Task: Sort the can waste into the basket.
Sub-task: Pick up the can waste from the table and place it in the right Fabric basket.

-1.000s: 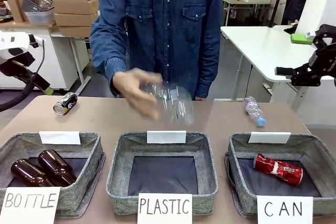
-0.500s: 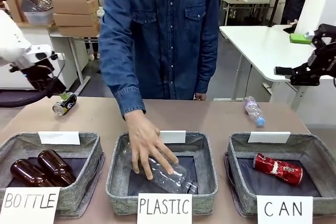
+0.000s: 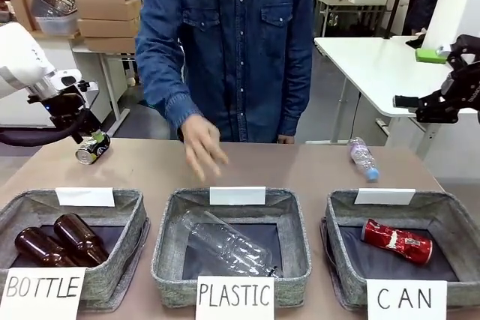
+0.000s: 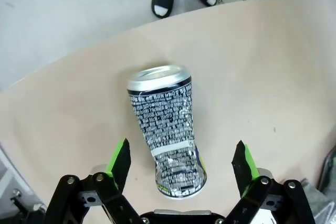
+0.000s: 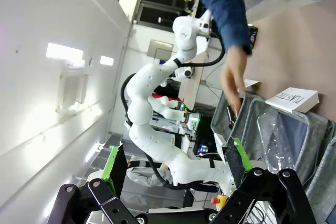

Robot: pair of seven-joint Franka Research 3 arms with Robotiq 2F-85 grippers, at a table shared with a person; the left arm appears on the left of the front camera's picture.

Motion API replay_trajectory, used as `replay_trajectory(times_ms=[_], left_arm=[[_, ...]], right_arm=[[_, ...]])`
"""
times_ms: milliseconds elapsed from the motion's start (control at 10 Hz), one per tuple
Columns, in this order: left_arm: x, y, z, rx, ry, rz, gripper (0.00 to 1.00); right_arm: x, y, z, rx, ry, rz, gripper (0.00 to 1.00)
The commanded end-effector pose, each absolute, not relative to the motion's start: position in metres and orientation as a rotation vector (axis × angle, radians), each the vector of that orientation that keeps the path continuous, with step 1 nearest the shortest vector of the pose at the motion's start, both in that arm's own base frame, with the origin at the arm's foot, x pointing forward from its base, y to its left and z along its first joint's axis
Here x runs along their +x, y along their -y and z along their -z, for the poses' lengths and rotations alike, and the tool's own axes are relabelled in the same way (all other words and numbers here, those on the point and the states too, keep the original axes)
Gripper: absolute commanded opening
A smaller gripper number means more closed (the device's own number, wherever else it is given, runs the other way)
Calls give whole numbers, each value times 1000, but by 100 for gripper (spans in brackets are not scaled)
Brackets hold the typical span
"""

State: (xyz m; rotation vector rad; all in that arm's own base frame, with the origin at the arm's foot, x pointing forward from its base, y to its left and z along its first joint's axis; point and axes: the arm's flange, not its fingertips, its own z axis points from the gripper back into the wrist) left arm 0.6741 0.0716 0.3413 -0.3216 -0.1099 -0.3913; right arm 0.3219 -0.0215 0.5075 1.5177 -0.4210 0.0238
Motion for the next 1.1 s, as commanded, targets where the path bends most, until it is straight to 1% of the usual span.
replay_trajectory(times_ms=[0, 200, 500, 600, 700, 800, 900, 1000], left_arm=[[682, -66, -342, -295, 81, 369, 100], [683, -61, -335, -251, 69, 360, 100], [684, -65, -332, -244, 66, 367, 100], [682, -64, -333, -225, 58, 380, 41], [681, -63, -334, -225, 60, 379, 41], [682, -63, -334, -215, 51, 385, 0], [683, -64, -333, -212, 51, 386, 39], [683, -63, -332, -210, 52, 387, 25]], right_arm=[[320, 22, -512, 1519, 402, -18, 100], [320, 22, -512, 1519, 402, -18, 100], [320, 22, -512, 1519, 402, -18, 100], [320, 22, -512, 1519, 402, -18, 100], [320, 22, -512, 1519, 402, -18, 100], [320, 22, -512, 1519, 402, -18, 100], [320, 22, -512, 1519, 402, -18, 100], [320, 22, -512, 1519, 402, -18, 100]])
